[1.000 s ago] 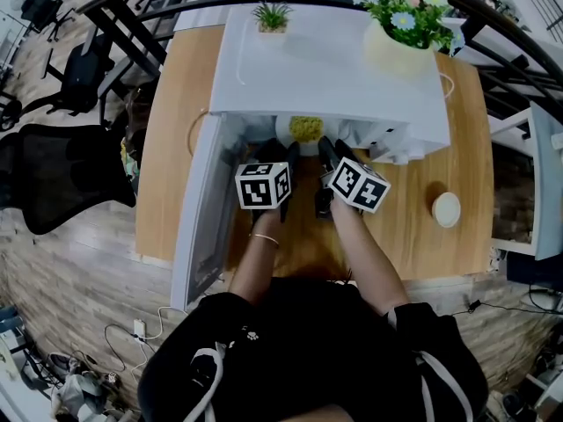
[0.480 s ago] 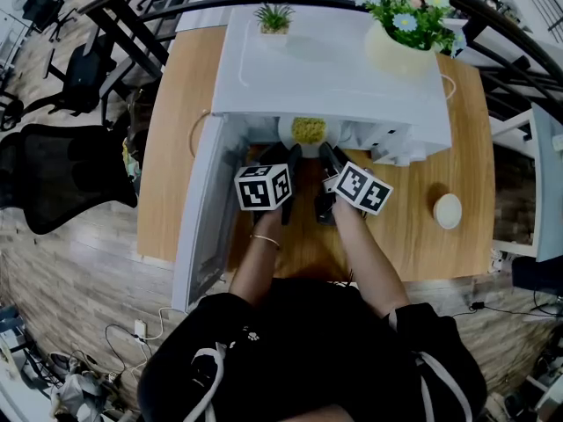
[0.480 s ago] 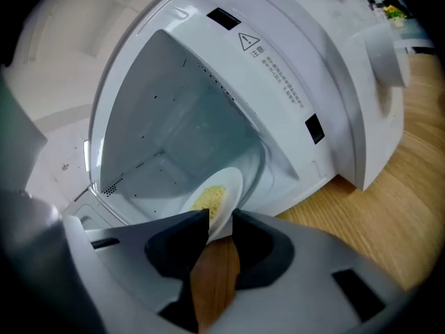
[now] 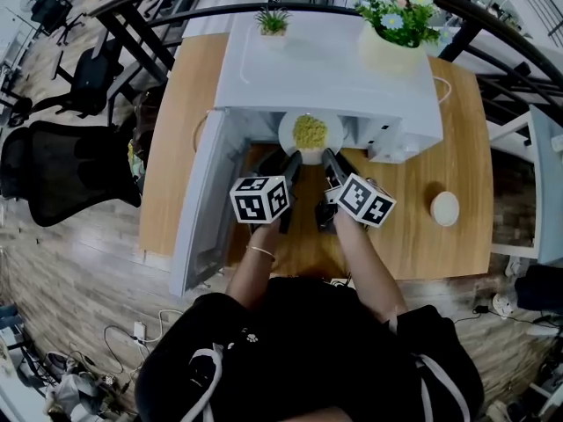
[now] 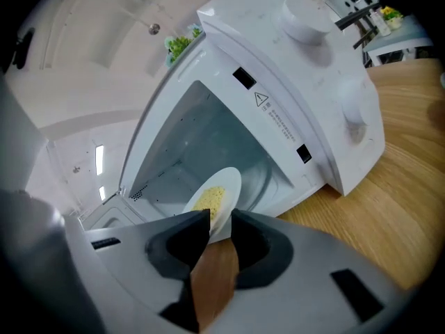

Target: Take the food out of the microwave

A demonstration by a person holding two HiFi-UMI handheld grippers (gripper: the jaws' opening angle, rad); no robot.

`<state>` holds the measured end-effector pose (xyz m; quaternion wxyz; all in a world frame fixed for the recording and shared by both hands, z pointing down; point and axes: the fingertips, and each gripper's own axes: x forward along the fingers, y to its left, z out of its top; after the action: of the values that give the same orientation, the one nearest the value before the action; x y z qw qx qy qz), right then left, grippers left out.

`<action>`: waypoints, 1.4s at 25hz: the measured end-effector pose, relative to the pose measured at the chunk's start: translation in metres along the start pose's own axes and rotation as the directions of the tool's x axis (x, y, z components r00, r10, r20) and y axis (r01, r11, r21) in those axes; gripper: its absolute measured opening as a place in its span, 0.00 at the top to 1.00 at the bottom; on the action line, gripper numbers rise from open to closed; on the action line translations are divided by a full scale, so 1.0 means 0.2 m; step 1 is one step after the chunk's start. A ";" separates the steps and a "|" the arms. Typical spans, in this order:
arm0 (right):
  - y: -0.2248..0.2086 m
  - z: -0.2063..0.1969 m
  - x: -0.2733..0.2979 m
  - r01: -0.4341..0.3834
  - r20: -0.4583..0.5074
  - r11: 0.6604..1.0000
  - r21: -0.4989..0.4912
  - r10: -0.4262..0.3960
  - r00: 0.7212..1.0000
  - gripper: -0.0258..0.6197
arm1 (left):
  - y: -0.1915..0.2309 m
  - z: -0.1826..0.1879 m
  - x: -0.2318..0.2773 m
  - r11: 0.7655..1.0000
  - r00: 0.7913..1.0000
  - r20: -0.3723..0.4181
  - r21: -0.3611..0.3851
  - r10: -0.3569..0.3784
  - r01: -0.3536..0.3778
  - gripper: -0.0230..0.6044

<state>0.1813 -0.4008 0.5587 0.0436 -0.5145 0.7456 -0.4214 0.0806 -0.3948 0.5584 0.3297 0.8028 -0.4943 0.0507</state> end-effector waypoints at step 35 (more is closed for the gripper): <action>0.28 -0.09 -0.95 -0.194 0.157 0.980 -0.044 0.199 0.967 0.83 | -0.63 -0.17 -0.76 0.985 0.982 0.166 0.160 -0.092 0.065 0.71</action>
<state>0.2194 -0.2315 0.4629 0.1379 -0.4709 0.7928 -0.3615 0.1169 -0.2232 0.4619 0.2244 0.8460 -0.4836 0.0058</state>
